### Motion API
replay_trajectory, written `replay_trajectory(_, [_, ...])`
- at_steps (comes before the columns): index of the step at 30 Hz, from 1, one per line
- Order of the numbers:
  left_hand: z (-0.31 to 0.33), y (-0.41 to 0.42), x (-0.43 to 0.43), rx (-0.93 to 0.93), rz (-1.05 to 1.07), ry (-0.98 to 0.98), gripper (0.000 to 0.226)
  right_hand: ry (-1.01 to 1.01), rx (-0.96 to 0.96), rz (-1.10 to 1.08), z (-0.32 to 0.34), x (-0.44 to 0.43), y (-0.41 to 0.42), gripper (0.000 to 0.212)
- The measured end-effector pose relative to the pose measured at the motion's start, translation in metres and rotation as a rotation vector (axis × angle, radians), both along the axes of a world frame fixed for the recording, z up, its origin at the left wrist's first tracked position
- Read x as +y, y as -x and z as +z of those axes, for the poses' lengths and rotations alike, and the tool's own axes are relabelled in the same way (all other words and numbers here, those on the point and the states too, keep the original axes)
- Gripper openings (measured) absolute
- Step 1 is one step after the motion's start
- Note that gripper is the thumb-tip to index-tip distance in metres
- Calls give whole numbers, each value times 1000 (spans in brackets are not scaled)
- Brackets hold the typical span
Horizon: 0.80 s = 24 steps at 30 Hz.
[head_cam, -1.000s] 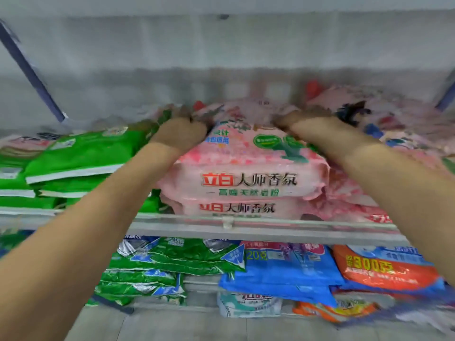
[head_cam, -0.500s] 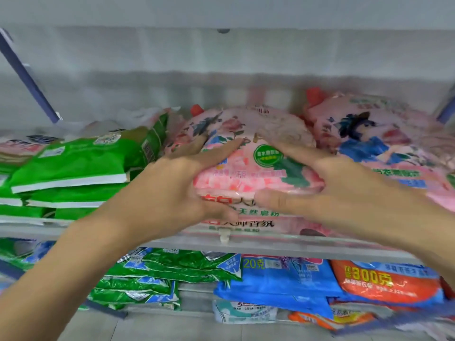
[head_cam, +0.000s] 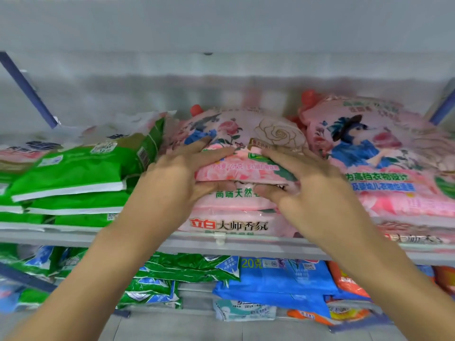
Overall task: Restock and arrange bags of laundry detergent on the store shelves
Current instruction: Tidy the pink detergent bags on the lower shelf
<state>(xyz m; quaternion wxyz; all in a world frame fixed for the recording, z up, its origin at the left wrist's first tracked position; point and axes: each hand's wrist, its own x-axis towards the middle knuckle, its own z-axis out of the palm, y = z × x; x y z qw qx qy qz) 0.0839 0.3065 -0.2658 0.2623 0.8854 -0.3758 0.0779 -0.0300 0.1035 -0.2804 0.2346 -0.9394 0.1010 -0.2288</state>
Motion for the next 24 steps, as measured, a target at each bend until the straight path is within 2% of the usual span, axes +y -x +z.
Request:
replay_trajectory(5, [6,17,2,17,47,-46,65,-8,0,3,-6,6,5,63])
replay_trajectory(11, [13,44,-3,108,199,-275,66,22,111,-88,6,24,26,56])
replay_trajectory(15, [23,86,14,102,208,-197,63,-118,213,-81,32,33,57,57])
replay_trajectory(24, [70,177,56,192,248,-231,62,-169,341,-5,101,80,147,65])
